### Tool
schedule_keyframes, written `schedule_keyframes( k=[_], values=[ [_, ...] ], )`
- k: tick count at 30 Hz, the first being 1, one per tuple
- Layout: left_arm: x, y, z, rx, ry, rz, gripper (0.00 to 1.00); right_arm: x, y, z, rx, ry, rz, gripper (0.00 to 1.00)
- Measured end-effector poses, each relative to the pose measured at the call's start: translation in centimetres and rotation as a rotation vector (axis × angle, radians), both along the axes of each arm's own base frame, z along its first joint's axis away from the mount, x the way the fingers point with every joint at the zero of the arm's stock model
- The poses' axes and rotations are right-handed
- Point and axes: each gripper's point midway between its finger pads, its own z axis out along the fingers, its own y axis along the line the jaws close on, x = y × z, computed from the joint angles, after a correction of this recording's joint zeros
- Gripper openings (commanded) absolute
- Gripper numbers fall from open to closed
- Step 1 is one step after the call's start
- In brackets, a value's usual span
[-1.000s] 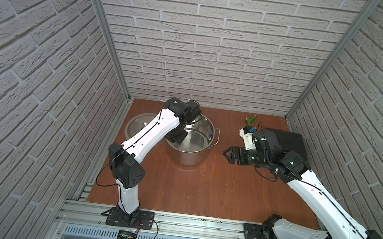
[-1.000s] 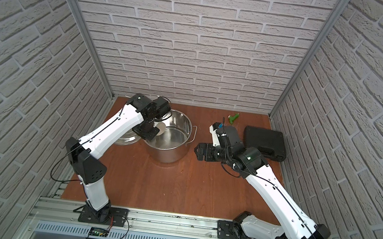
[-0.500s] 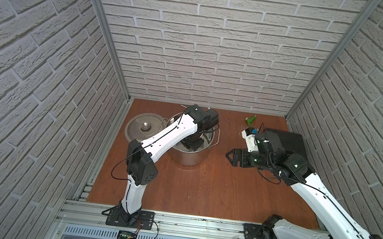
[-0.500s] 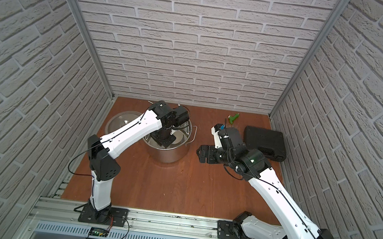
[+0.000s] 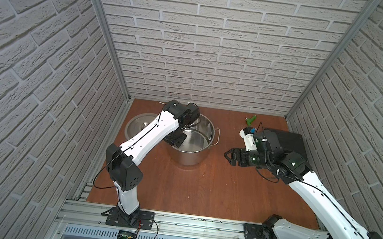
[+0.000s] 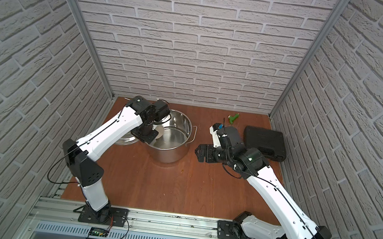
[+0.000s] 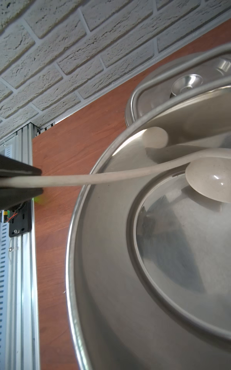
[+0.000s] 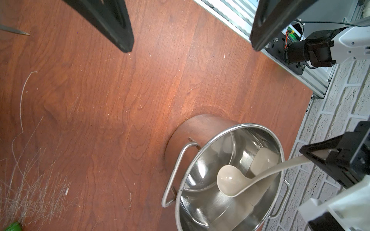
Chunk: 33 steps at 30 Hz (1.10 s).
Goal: Stir the soup with a spoon
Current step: Stir the soup in the pan with a stick.
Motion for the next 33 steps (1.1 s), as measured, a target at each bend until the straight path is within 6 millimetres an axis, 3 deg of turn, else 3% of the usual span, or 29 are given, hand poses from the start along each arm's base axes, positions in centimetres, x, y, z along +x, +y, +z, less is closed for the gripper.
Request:
schedule_keyframes(
  k=[4, 9, 13, 18, 27, 33],
  values=[
    [1.8, -0.6, 0.1, -0.01, -0.015, -0.007, 0.0, 0.1, 0.0, 0.0, -0.002, 0.002, 0.0, 0.95],
    [3.4, -3.5, -0.6, -0.041, -0.009, -0.055, 0.0, 0.1, -0.2, 0.1, -0.009, -0.004, -0.009, 0.95],
    [3.2, -6.3, -1.7, -0.059, 0.023, -0.108, 0.0, -0.1, -0.5, 0.3, -0.012, -0.012, -0.018, 0.95],
    [1.7, -7.9, -2.3, -0.077, 0.057, -0.151, 0.0, -0.1, -0.7, 0.7, -0.005, -0.022, -0.028, 0.95],
    [-2.7, -4.3, -2.0, -0.048, 0.107, -0.124, 0.0, 0.6, 0.1, 0.4, 0.015, -0.012, -0.028, 0.94],
    [-2.0, -0.8, -0.8, -0.029, 0.056, -0.038, 0.0, 1.3, 1.0, -0.4, 0.023, 0.009, -0.018, 0.94]
  ],
)
